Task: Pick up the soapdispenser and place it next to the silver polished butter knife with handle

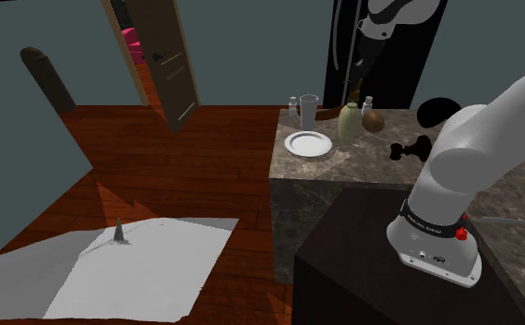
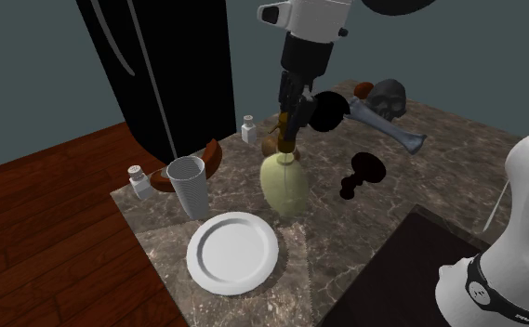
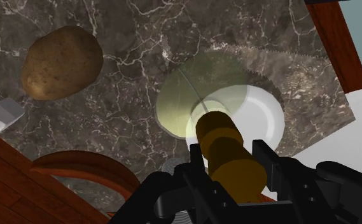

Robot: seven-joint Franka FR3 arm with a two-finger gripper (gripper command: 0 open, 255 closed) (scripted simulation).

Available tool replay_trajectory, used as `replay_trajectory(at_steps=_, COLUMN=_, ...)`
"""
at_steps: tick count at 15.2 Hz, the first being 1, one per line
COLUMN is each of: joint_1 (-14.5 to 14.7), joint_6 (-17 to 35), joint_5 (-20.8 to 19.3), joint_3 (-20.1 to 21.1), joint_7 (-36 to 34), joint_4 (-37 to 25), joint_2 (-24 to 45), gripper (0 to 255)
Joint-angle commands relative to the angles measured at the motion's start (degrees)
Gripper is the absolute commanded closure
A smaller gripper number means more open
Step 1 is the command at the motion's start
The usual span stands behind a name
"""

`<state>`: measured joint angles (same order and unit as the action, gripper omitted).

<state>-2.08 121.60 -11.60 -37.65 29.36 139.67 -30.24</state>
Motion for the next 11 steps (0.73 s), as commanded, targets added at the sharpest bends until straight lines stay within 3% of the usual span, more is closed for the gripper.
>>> replay_trajectory(at_steps=1, joint_1=0.06, joint_6=-1.68, joint_5=0.16, joint_3=0.61, joint_7=-0.34, joint_4=-1.30, joint_2=-0.39, gripper=255)
replay_trajectory(at_steps=11, joint_1=0.21, joint_6=-9.58, joint_5=0.80, joint_3=2.78, joint_7=-1.16, joint_4=-7.83, joint_2=-1.79, gripper=255)
